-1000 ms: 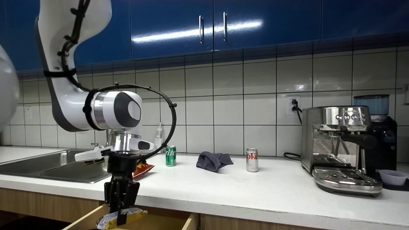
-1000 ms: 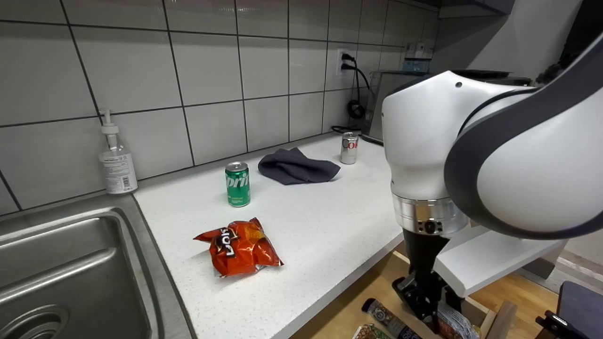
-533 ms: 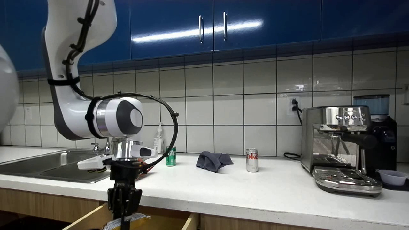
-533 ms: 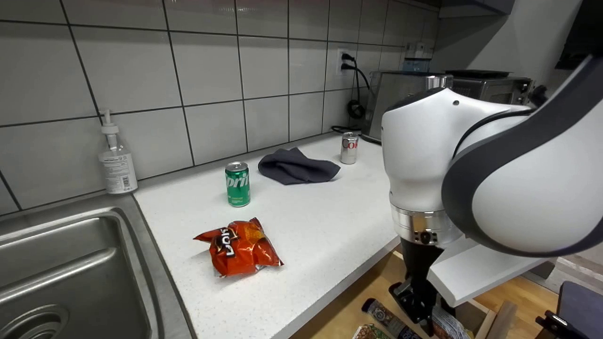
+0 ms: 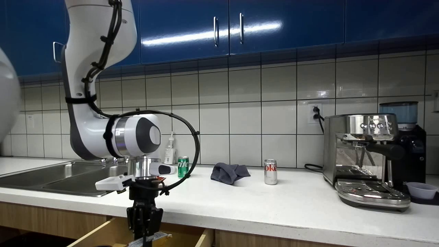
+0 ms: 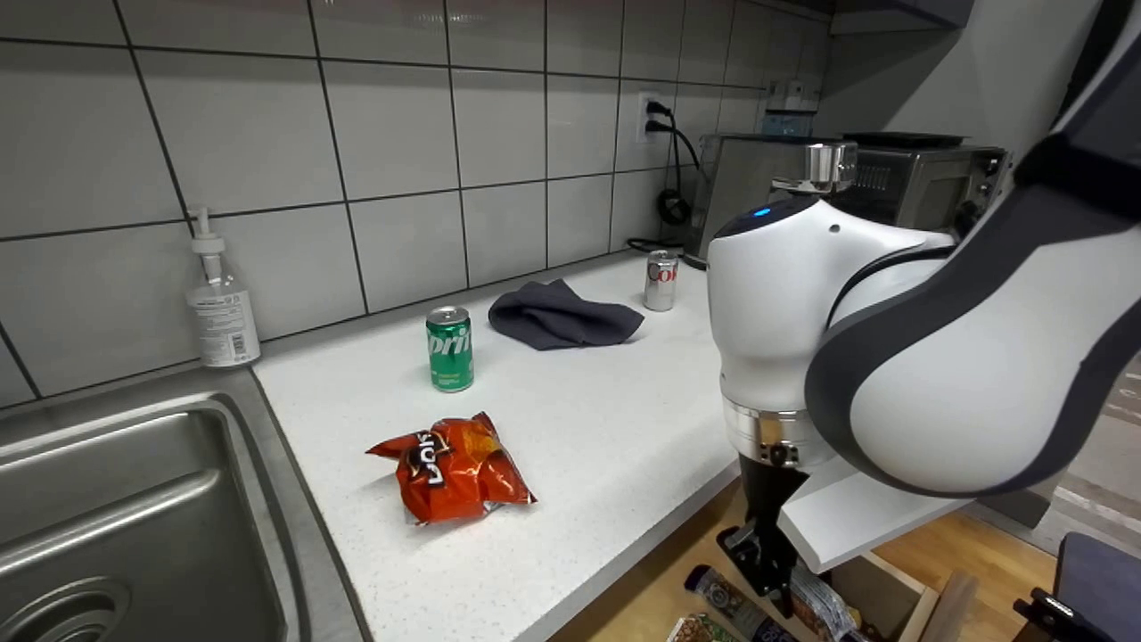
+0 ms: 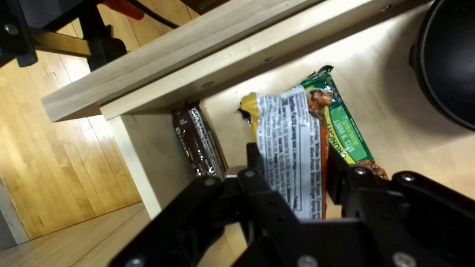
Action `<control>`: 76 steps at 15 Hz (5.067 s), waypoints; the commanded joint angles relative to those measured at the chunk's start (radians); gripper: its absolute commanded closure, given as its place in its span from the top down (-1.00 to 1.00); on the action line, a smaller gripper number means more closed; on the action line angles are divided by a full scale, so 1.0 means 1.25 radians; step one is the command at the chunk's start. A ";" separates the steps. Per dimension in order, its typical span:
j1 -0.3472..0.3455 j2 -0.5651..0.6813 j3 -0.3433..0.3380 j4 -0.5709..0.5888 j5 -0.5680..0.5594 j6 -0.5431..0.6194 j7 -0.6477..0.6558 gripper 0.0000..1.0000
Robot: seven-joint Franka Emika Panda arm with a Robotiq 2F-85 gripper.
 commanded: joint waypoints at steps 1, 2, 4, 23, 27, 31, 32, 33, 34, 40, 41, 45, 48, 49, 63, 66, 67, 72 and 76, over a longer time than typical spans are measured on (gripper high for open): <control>0.015 0.032 -0.025 0.034 -0.025 0.007 0.019 0.40; 0.016 0.034 -0.029 0.038 -0.025 0.010 0.015 0.44; 0.014 0.034 -0.034 0.042 -0.020 0.012 0.002 0.72; -0.078 -0.092 -0.001 -0.021 0.146 -0.196 -0.442 1.00; -0.074 -0.118 -0.003 -0.027 0.138 -0.283 -0.432 1.00; -0.069 -0.127 0.003 -0.037 0.140 -0.321 -0.421 1.00; -0.068 -0.125 0.005 -0.040 0.142 -0.326 -0.418 1.00; -0.067 -0.121 0.007 -0.044 0.145 -0.331 -0.415 1.00; -0.067 -0.118 0.008 -0.047 0.145 -0.333 -0.413 1.00; -0.064 -0.101 0.016 -0.072 0.149 -0.336 -0.404 1.00; -0.065 -0.097 0.016 -0.075 0.148 -0.335 -0.403 1.00; -0.064 -0.080 0.015 -0.088 0.141 -0.328 -0.406 1.00; -0.064 -0.063 0.015 -0.093 0.137 -0.324 -0.410 1.00; -0.064 -0.056 0.015 -0.094 0.136 -0.322 -0.412 1.00; -0.056 0.056 0.024 -0.084 0.118 -0.122 -0.427 1.00; -0.059 0.075 0.025 -0.079 0.123 -0.064 -0.432 1.00; -0.058 0.078 0.023 -0.077 0.120 -0.058 -0.433 1.00; -0.054 0.070 0.017 -0.077 0.108 0.016 -0.426 1.00; -0.055 0.058 0.020 -0.077 0.112 0.081 -0.434 1.00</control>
